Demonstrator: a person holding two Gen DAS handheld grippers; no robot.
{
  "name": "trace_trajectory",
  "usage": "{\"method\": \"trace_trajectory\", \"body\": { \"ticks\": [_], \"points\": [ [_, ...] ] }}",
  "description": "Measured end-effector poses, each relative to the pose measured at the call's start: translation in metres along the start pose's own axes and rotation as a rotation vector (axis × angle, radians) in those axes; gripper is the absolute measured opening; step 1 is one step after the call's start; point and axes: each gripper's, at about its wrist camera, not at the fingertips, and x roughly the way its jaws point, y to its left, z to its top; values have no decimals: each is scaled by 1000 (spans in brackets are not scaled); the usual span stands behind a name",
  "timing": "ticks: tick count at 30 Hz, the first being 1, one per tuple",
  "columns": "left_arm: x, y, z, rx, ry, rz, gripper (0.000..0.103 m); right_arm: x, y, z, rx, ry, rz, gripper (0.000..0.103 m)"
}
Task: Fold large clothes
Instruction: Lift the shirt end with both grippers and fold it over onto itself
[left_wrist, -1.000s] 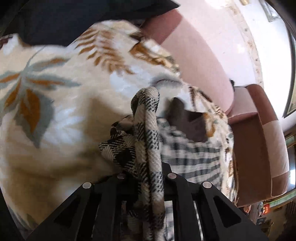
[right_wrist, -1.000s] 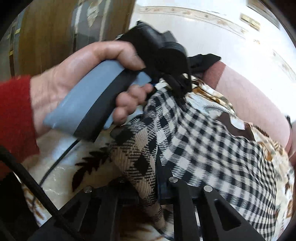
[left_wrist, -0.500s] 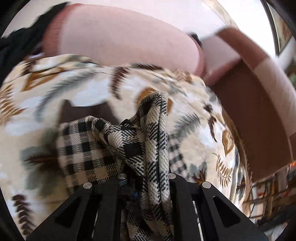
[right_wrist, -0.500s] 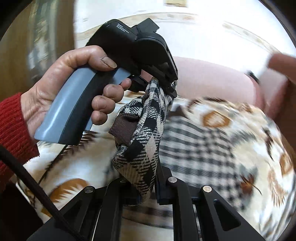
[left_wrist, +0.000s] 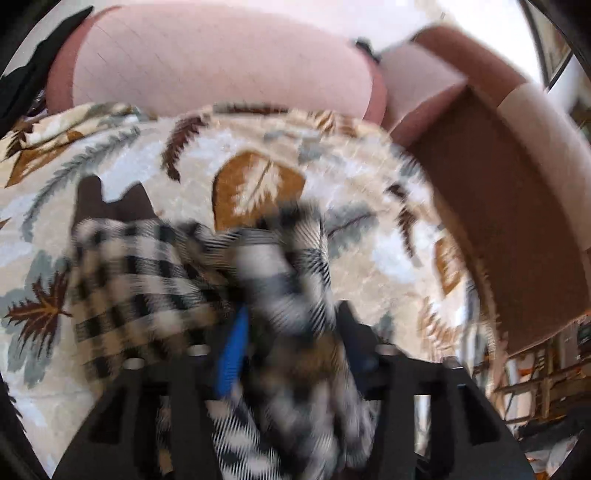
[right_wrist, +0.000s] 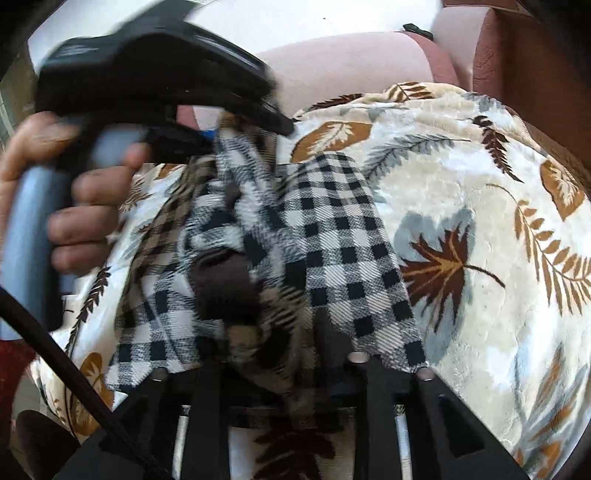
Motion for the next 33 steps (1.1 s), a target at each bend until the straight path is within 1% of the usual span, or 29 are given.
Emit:
{"method": "trace_trajectory", "body": {
  "ticks": [1, 3, 4, 5, 7, 10, 12, 13, 15, 16, 17, 19, 20, 23, 25, 27, 28, 30, 32, 33],
  "points": [
    [-12, 3, -1, -11, -27, -12, 61, 3, -3, 0, 10, 9, -9, 30],
    [-36, 9, -4, -32, -65, -29, 62, 6, -14, 0, 51, 25, -30, 30],
    [-45, 12, -7, -38, -79, -37, 63, 7, -23, 1, 89, 33, -25, 30],
    [-54, 15, -13, -39, -90, -36, 64, 7, -33, 3, 133, 39, 1, 34],
    [-69, 24, -30, -21, -108, 4, 66, -4, -49, 4, 218, 34, 26, 39],
    [-79, 38, -61, 9, -117, 76, 66, -31, -71, 9, 301, -44, 19, 42],
    [-77, 52, -79, 0, -96, 98, 66, -48, -81, 16, 314, -117, -21, 42],
    [-76, 58, -86, -14, -85, 96, 66, -53, -81, 20, 306, -140, -18, 42],
    [-74, 72, -102, -61, -64, 75, 66, -52, -81, 29, 286, -154, 58, 46],
    [-72, 77, -107, -82, -59, 69, 66, -45, -79, 36, 263, -143, 94, 53],
    [-71, 81, -111, -100, -56, 71, 66, -35, -73, 41, 231, -119, 113, 58],
    [-65, 85, -117, -114, -52, 96, 66, -9, -60, 56, 180, -69, 89, 58],
    [-61, 86, -119, -110, -49, 114, 66, 3, -56, 64, 169, -49, 91, 58],
    [-53, 86, -123, -99, -41, 120, 67, 39, -57, 81, 193, 32, 107, 58],
    [-47, 86, -123, -108, -34, 95, 72, 55, -60, 91, 210, 53, 89, 59],
    [-42, 87, -119, -116, -34, 65, 73, 65, -62, 99, 194, 59, 46, 64],
    [-38, 88, -117, -116, -29, 60, 75, 72, -61, 103, 174, 70, 34, 68],
    [-27, 95, -106, -141, -29, 47, 77, 87, -62, 106, 143, 95, 19, 72],
    [-16, 106, -96, -202, -22, 11, 80, 98, -70, 105, 156, 109, 40, 79],
    [-7, 113, -91, -248, -7, -20, 81, 102, -75, 104, 176, 118, 68, 80]
  ]
}}
